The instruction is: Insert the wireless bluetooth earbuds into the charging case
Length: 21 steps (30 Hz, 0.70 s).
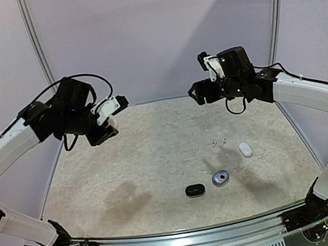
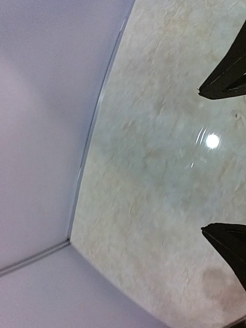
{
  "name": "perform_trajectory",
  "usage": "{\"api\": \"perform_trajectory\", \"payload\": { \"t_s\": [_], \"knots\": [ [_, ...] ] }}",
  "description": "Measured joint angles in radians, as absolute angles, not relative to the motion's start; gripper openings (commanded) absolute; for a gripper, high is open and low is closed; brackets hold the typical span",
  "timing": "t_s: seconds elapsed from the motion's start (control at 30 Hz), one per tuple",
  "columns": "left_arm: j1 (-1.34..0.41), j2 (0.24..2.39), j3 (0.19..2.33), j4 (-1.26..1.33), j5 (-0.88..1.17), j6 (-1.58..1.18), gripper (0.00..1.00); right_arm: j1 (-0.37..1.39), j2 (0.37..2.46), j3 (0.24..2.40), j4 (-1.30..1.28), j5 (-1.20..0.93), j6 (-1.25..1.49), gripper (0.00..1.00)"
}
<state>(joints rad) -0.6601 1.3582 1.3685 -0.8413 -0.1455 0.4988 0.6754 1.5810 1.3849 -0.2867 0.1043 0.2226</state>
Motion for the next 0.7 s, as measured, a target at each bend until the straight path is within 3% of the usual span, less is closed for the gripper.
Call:
{"api": "perform_trajectory", "payload": {
  "t_s": [0.23, 0.57, 0.7],
  "knots": [
    [-0.868, 1.154, 1.084, -0.439, -0.136, 0.84, 0.0, 0.836, 1.583, 1.383, -0.057, -0.152, 0.301, 0.79],
    [-0.92, 1.186, 1.065, -0.27, -0.16, 0.905, 0.0, 0.942, 1.702, 1.403, 0.106, -0.364, 0.407, 0.64],
    [-0.922, 1.199, 1.065, -0.252, -0.182, 0.904, 0.0, 0.949, 1.76, 1.45, 0.094, -0.378, 0.421, 0.52]
  ]
}}
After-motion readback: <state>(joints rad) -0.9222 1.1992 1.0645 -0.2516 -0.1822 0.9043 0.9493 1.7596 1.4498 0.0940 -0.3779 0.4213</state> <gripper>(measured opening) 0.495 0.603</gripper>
